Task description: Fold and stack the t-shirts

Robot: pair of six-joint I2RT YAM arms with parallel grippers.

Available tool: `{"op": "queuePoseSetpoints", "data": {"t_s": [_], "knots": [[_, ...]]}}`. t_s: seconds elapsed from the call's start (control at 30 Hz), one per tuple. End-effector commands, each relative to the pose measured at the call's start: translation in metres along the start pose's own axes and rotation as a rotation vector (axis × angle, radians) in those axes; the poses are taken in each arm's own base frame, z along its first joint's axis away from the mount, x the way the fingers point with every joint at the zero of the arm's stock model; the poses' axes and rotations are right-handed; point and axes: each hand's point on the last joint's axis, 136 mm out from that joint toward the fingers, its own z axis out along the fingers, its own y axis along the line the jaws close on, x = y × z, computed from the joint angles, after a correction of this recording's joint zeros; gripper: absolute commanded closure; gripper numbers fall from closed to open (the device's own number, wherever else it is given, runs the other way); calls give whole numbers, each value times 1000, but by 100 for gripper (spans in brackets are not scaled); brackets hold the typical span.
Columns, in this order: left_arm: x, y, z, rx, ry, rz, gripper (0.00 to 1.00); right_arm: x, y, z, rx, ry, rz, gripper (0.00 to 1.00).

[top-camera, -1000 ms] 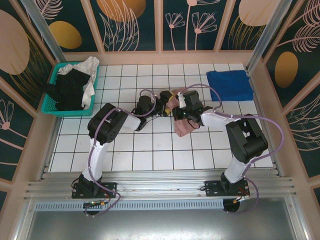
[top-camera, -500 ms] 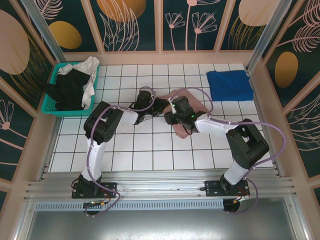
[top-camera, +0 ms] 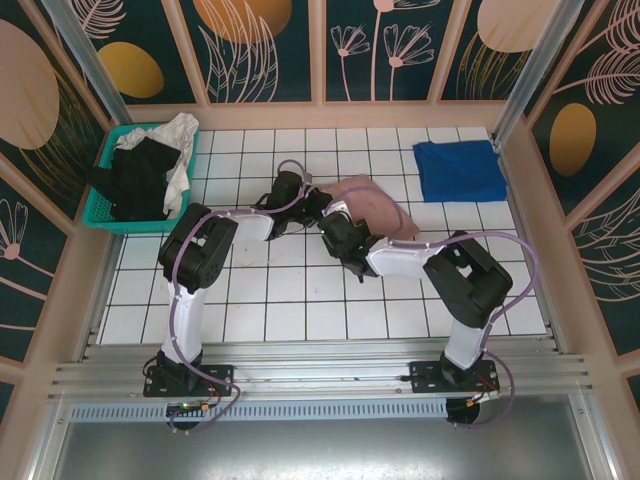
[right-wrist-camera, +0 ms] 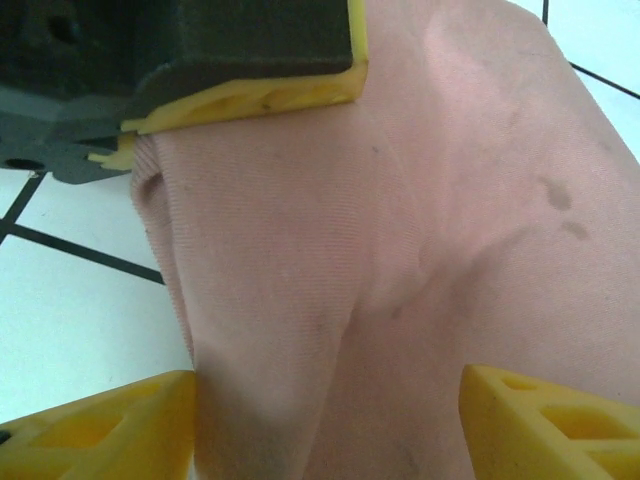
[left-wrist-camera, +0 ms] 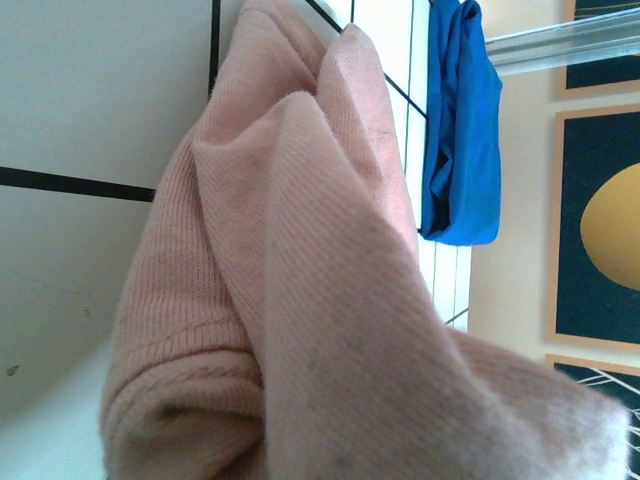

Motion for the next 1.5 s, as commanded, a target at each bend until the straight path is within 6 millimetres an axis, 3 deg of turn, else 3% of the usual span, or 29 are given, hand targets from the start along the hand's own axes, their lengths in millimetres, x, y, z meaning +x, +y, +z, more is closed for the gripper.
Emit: {"op": "queuePoseSetpoints", "data": {"t_s": [0.0,0.2,0.3,0.5,0.6,0.7,0.8,0.97,1.13,1.27,1.4,1.47], "knots": [[-9,-28,-10,49,-11,58,90,-12,1,4,58,-60,14,30],[-10,-31,-10,53,-1,61,90,-2,12,14,96,-39,-19,26],[-10,-34,-12,59,0,68,90,5,3,20,170,-14,-33,27],[-14,-41,-18,60,-6,81,88,13,-19,21,292,15,-67,49],[-15,-48,-20,75,1,88,85,9,-26,19,328,13,-80,72],[-21,-55,-24,79,-5,98,67,-5,-24,14,298,0,-83,89],[-36,-62,-33,94,-29,103,51,-35,-17,0,211,-32,-63,100],[-71,-82,-68,134,-105,128,27,-89,-22,-16,48,-20,0,100],[-115,-89,-108,90,-180,190,21,-143,-70,-14,93,17,79,100],[-145,-82,-140,51,-239,217,14,-165,-109,-8,24,51,174,100],[-168,-61,-163,-49,-279,243,4,-174,-173,-13,6,78,318,100],[-173,-52,-169,-74,-287,241,2,-170,-204,-13,24,106,368,100]]}}
